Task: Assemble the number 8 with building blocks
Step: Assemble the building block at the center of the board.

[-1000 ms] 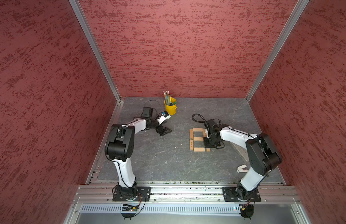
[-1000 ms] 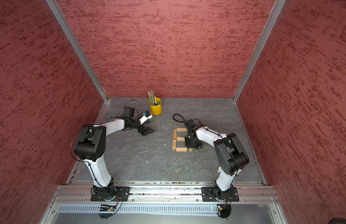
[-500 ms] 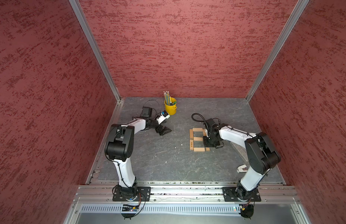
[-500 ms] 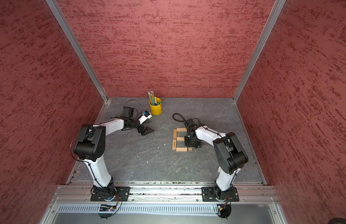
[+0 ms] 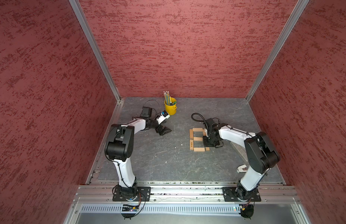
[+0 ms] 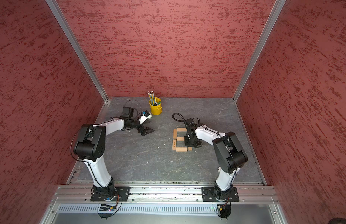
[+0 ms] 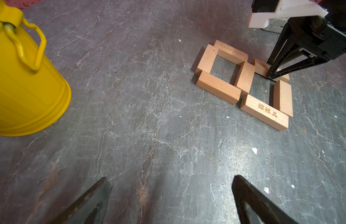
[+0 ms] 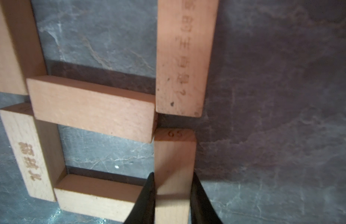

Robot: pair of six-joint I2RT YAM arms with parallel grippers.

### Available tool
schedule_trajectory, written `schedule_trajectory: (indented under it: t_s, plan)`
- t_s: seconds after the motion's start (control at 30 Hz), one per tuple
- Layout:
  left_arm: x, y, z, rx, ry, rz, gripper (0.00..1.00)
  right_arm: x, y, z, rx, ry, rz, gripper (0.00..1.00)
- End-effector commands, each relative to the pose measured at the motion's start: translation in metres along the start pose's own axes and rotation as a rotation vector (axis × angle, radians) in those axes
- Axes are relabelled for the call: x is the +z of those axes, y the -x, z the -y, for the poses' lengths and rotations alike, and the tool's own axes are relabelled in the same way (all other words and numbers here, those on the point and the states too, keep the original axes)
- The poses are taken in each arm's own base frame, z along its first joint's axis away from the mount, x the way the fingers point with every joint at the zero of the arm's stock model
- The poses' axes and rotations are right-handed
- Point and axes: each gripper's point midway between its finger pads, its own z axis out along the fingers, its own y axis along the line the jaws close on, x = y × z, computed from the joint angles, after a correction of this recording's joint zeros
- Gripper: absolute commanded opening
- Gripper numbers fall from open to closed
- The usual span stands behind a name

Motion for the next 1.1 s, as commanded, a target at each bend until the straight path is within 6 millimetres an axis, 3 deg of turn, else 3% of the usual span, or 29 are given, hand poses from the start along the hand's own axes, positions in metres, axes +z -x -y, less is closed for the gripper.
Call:
schedule_trajectory:
  t_s: [0.0,0.67,0.7,0.77,0.8,0.83,1.07]
  plan:
    - [-0.005,0.008,0.001,0.013,-0.008,0.029,1.00,0.017,-0.002,-0.003,0.004,0.015,-0.009,0.25]
    - [-0.004,0.008,0.001,0.014,-0.008,0.029,0.99,0.020,-0.012,-0.012,0.014,0.067,-0.034,0.45]
    - [-0.005,0.008,0.001,0.013,-0.008,0.030,0.99,0.019,-0.012,-0.012,0.014,0.070,-0.032,0.49]
    - [-0.004,0.008,0.001,0.012,-0.008,0.029,0.99,0.016,-0.011,-0.013,0.012,0.076,-0.020,0.67]
    - [-0.004,0.008,0.001,0.013,-0.009,0.029,0.99,0.014,-0.010,-0.014,0.011,0.079,-0.010,0.91]
    - [-0.004,0.008,0.001,0.013,-0.009,0.029,0.99,0.010,-0.006,-0.014,0.010,0.082,0.010,0.99]
    - [-0.005,0.008,0.002,0.019,-0.006,0.032,0.99,-0.039,0.006,-0.027,0.013,0.180,0.183,0.99]
